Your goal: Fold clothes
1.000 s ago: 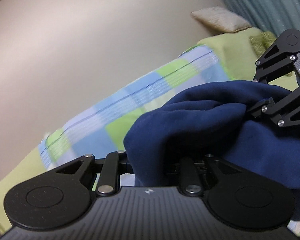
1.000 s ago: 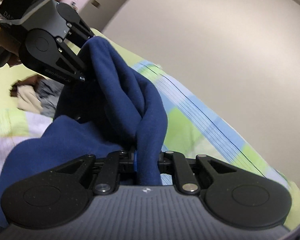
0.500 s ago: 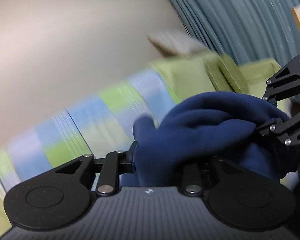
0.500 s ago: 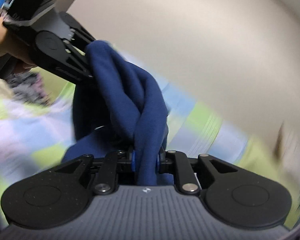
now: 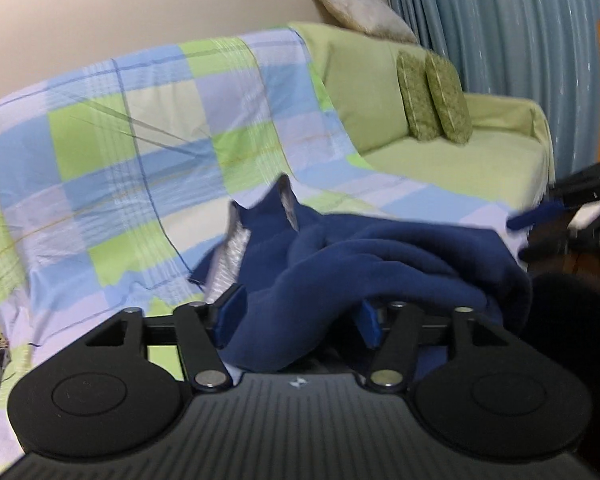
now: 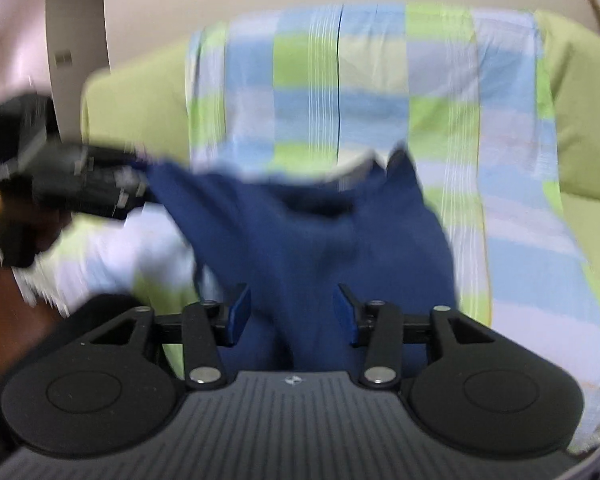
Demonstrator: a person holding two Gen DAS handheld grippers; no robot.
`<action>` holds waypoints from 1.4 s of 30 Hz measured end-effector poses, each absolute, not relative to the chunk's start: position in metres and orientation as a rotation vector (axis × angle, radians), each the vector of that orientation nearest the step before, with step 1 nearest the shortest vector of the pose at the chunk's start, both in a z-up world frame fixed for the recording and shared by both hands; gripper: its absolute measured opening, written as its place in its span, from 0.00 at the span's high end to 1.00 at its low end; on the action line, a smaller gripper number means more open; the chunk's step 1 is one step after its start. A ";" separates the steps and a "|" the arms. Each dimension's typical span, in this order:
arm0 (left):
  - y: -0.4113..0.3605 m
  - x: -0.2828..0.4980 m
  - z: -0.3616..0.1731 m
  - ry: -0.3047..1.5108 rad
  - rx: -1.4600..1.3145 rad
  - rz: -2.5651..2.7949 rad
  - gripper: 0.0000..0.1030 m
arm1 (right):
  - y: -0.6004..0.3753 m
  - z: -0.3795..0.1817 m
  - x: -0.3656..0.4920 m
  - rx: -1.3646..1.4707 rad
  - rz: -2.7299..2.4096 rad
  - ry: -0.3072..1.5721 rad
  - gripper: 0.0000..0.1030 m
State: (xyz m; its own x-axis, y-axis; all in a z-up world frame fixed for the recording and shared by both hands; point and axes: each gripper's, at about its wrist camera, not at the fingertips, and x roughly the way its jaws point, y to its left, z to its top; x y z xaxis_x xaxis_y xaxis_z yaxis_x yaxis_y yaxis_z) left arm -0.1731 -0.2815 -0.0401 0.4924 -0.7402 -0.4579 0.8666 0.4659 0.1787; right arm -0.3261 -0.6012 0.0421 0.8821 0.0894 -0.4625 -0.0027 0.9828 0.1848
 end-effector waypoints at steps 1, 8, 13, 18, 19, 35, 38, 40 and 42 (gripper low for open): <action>-0.286 -0.171 -0.040 0.333 0.412 -0.991 0.27 | -0.625 0.045 -0.328 0.170 0.027 0.452 0.43; -0.291 -0.105 -0.040 0.332 0.300 -1.056 0.23 | -0.633 0.073 -0.226 0.145 0.002 0.514 0.35; -0.277 -0.064 -0.039 0.282 0.182 -1.293 0.24 | -0.641 0.047 -0.146 0.127 0.087 0.619 0.35; -0.269 -0.038 -0.044 0.275 0.186 -1.236 0.23 | -0.635 0.005 -0.085 0.100 0.155 0.739 0.35; -0.271 -0.031 -0.048 0.293 0.197 -1.199 0.23 | -0.631 0.000 -0.078 0.088 0.168 0.768 0.35; -0.397 0.051 -0.119 0.441 0.372 -1.198 0.23 | -0.682 0.038 -0.107 -0.119 -0.057 0.652 0.99; -0.405 0.068 -0.123 0.462 0.352 -1.195 0.23 | -0.699 0.048 -0.105 -0.160 -0.136 0.636 0.99; -0.409 0.073 -0.126 0.480 0.344 -1.185 0.23 | -0.717 0.048 -0.101 -0.198 -0.202 0.636 0.99; -0.411 0.075 -0.133 0.497 0.352 -1.182 0.23 | -0.732 0.048 -0.095 -0.231 -0.264 0.640 1.00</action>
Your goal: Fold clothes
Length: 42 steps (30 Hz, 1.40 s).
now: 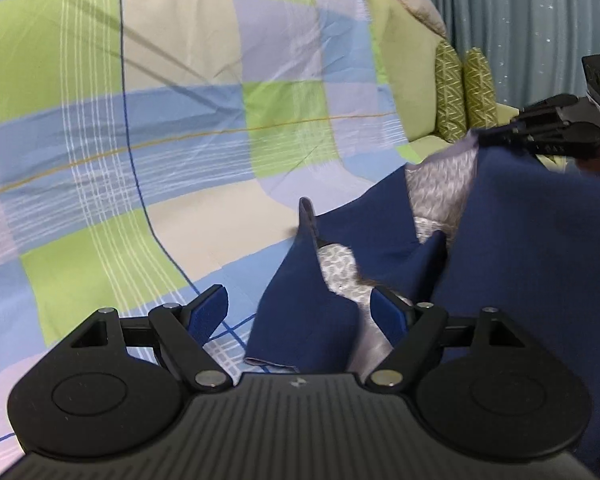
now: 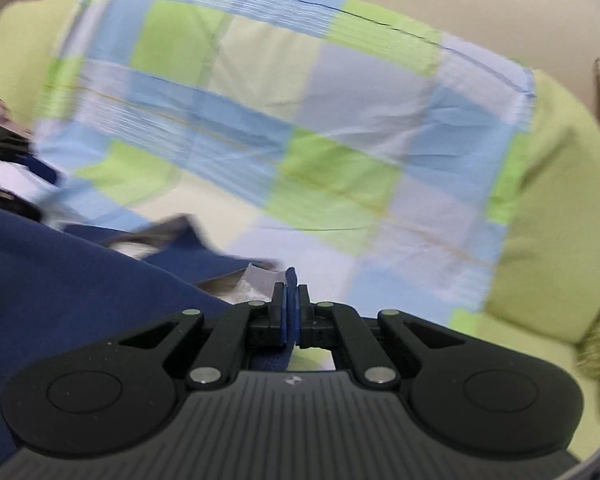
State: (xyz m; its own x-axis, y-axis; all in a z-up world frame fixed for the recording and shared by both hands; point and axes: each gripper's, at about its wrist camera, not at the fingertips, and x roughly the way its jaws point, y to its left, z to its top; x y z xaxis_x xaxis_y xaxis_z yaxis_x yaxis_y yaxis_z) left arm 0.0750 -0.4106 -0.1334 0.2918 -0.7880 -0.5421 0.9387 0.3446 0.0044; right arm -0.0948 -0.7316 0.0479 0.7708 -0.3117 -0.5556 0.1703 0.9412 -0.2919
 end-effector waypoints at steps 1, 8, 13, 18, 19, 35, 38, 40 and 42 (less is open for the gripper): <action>-0.412 0.075 -0.137 0.506 0.359 -1.181 0.23 | -0.745 0.046 -0.092 -0.237 -0.305 0.643 1.00; -0.433 0.076 -0.156 0.560 0.407 -1.184 0.23 | -0.778 0.006 -0.071 -0.151 -0.423 0.730 0.99; -0.431 0.086 -0.141 0.516 0.328 -1.152 0.23 | -0.773 0.007 -0.093 -0.084 -0.435 0.672 0.92; -0.418 0.097 -0.139 0.496 0.407 -1.008 0.24 | -0.752 0.034 -0.088 -0.037 -0.275 0.602 0.86; -0.419 0.095 -0.140 0.498 0.441 -0.993 0.24 | -0.748 0.035 -0.082 -0.018 -0.221 0.609 0.82; -0.410 0.042 -0.141 0.475 0.423 -1.300 0.31 | -0.653 -0.007 -0.019 -0.166 0.295 0.984 0.84; -0.405 0.059 -0.133 0.458 0.361 -1.226 0.31 | -0.647 -0.017 -0.041 -0.190 0.307 0.994 0.88; -0.405 0.071 -0.128 0.447 0.328 -1.173 0.31 | -0.653 -0.017 -0.045 -0.209 0.310 0.991 0.88; -0.409 0.080 -0.127 0.447 0.323 -1.115 0.31 | -0.656 -0.013 -0.049 -0.243 0.314 0.987 0.88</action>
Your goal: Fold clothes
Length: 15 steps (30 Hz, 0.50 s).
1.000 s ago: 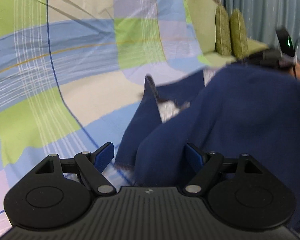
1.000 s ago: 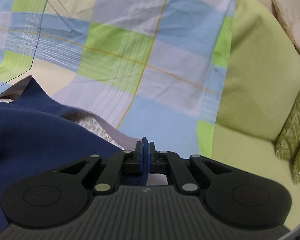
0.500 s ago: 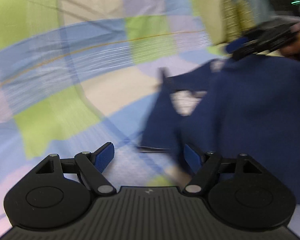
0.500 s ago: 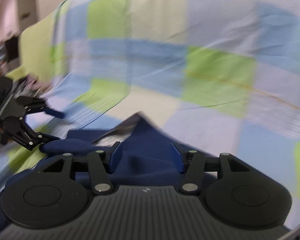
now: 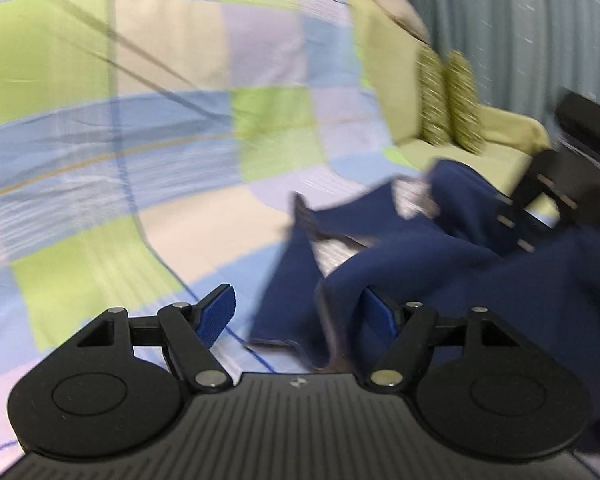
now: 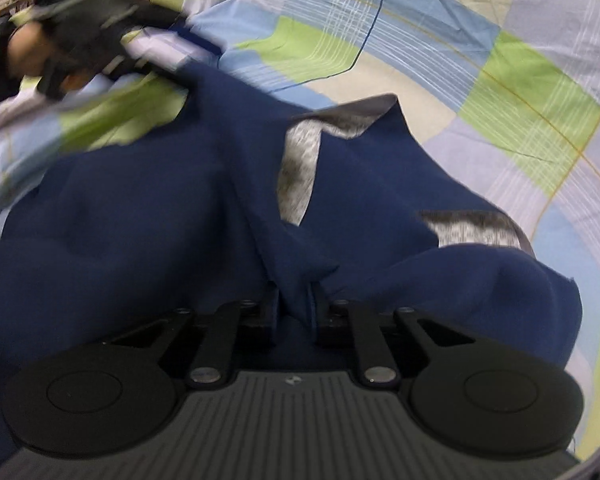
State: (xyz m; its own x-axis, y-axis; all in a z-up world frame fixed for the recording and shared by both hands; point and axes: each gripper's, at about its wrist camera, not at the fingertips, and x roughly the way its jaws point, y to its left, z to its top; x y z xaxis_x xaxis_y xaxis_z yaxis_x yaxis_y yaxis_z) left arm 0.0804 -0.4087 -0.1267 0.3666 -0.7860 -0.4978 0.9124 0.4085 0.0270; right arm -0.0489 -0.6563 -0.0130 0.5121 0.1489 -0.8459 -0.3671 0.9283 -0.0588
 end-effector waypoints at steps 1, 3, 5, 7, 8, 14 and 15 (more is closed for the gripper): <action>-0.412 0.085 -0.126 0.446 0.322 -1.084 0.31 | -0.655 -0.011 -0.051 -0.262 0.317 0.984 0.88; -0.418 0.097 -0.126 0.454 0.320 -1.016 0.31 | -0.659 -0.010 -0.051 -0.305 0.329 0.977 0.88; -0.426 0.105 -0.129 0.479 0.331 -1.009 0.31 | -0.661 -0.009 -0.053 -0.340 0.336 0.971 0.88; -0.439 0.099 -0.136 0.494 0.402 -1.128 0.31 | -0.666 -0.008 -0.054 -0.346 0.339 0.966 0.88; -0.444 0.090 -0.139 0.501 0.450 -1.211 0.31 | -0.670 -0.009 -0.054 -0.326 0.337 0.966 0.88; -0.459 0.055 -0.156 0.530 0.646 -1.282 0.41 | -0.682 -0.011 -0.057 -0.266 0.329 0.951 0.88; -0.460 0.053 -0.160 0.540 0.662 -1.279 0.54 | -0.683 -0.011 -0.057 -0.269 0.327 0.950 0.88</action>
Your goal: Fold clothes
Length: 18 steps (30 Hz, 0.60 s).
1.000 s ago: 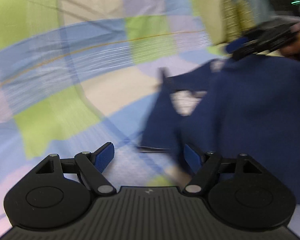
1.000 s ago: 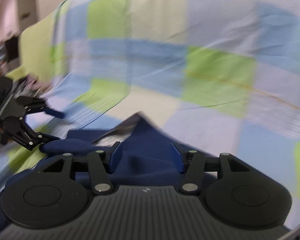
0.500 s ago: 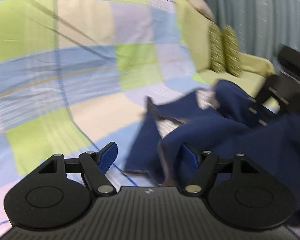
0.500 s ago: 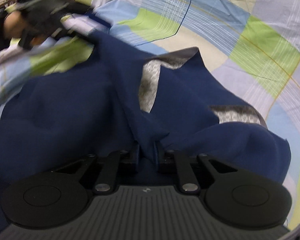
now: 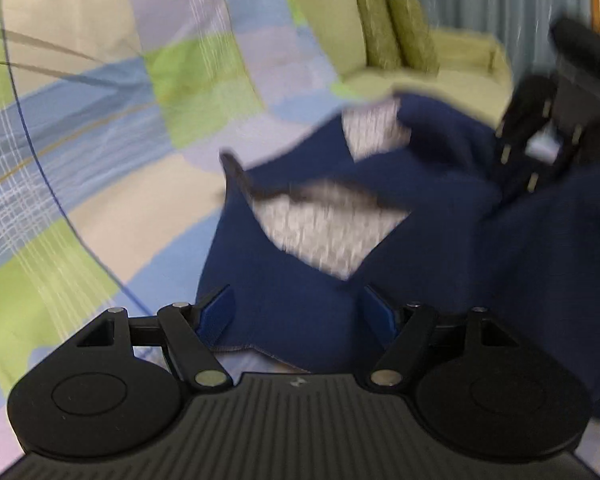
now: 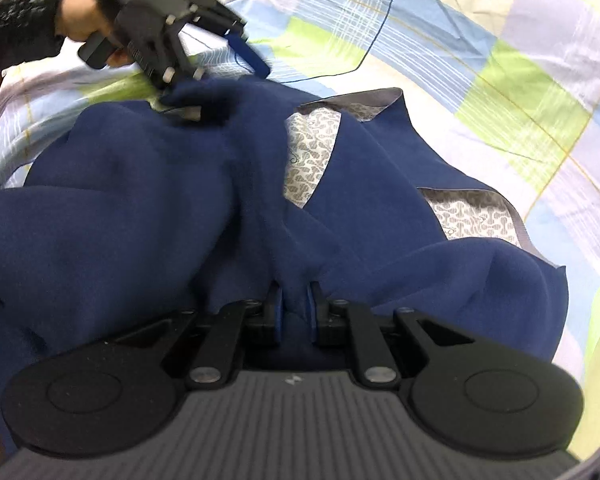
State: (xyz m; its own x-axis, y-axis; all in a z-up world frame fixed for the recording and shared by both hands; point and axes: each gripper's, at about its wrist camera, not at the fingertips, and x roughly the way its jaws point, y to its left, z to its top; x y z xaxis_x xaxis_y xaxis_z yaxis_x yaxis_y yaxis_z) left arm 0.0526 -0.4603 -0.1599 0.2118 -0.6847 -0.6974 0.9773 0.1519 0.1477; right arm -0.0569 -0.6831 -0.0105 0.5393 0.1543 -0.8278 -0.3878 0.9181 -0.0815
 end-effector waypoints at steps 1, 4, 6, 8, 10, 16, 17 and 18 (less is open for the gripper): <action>-0.461 0.051 -0.163 0.549 0.676 -1.276 0.60 | -0.683 -0.007 -0.057 -0.270 0.322 0.938 0.88; -0.463 0.049 -0.160 0.527 0.670 -1.249 1.00 | -0.693 0.007 -0.061 -0.243 0.303 0.860 0.88; -0.458 0.057 -0.152 0.505 0.608 -1.216 1.00 | -0.703 0.017 -0.063 -0.185 0.280 0.790 0.85; -0.456 0.063 -0.148 0.495 0.580 -1.191 1.00 | -0.709 0.027 -0.056 -0.155 0.254 0.743 0.81; -0.455 0.068 -0.145 0.505 0.576 -1.195 1.00 | -0.711 0.030 -0.042 -0.155 0.236 0.719 0.80; -0.465 0.058 -0.157 0.513 0.693 -1.222 0.53 | -0.671 -0.003 0.003 -0.288 0.322 0.799 0.65; -0.466 0.056 -0.161 0.506 0.711 -1.226 0.53 | -0.664 -0.011 0.009 -0.336 0.335 0.807 0.65; -0.466 0.056 -0.162 0.503 0.713 -1.225 0.53 | -0.658 -0.017 0.014 -0.370 0.347 0.814 0.65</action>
